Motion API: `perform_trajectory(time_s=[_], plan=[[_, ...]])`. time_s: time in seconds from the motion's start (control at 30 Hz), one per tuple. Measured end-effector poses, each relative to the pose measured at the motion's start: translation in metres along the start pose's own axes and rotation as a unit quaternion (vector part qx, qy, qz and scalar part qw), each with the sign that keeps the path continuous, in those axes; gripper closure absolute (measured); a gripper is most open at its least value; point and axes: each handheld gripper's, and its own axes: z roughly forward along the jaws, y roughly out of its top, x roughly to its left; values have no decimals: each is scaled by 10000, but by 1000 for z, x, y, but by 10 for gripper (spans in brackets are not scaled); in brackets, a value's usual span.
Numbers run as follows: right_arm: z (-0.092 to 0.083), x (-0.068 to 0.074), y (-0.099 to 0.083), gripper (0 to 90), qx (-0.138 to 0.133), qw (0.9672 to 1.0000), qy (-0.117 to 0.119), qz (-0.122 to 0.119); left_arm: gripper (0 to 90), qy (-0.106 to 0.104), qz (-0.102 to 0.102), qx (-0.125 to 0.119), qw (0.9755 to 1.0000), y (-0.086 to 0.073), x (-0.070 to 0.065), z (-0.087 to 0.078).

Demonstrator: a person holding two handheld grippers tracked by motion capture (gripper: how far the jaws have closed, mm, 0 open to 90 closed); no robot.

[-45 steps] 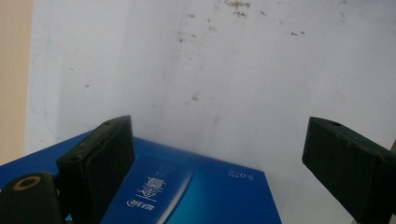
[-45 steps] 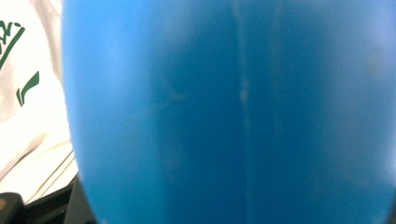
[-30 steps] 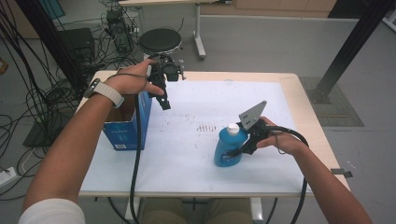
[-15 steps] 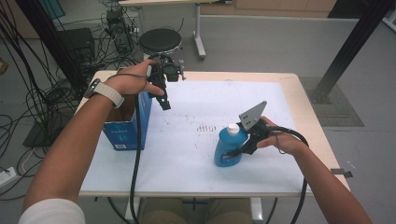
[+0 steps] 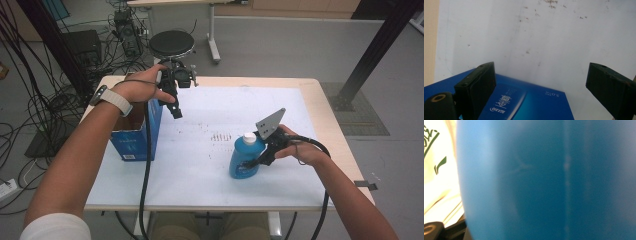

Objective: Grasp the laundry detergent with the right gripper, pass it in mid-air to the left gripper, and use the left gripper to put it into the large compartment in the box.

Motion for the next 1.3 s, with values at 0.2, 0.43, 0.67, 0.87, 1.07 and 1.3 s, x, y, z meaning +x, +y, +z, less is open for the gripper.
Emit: perform_trajectory(time_s=[0.2, 0.43, 0.67, 0.87, 1.07, 1.3], plan=[[0, 0, 0, 423, -22, 10000, -17, 22, 98, 1, -8, -7, 10000, 0, 0, 0], [0, 0, 0, 425, -18, 10000, -34, 0, 98, 1, -10, -12, 10000, 0, 0, 0], [0, 1, 0, 426, -18, 10000, -42, -38, 98, 7, -30, -37, 10000, 0, 0, 0], [0, 1, 0, 426, -13, 10000, -38, -17, 98, 9, -28, -32, 10000, 1, -1, 0], [0, 1, -1, 425, -15, 10000, -35, -29, 98, 10, -4, -15, 10000, 1, 0, 0], [0, 0, -1, 426, -24, 10000, -29, -18, 98, 15, -2, -2, 10000, 0, 1, 0]])
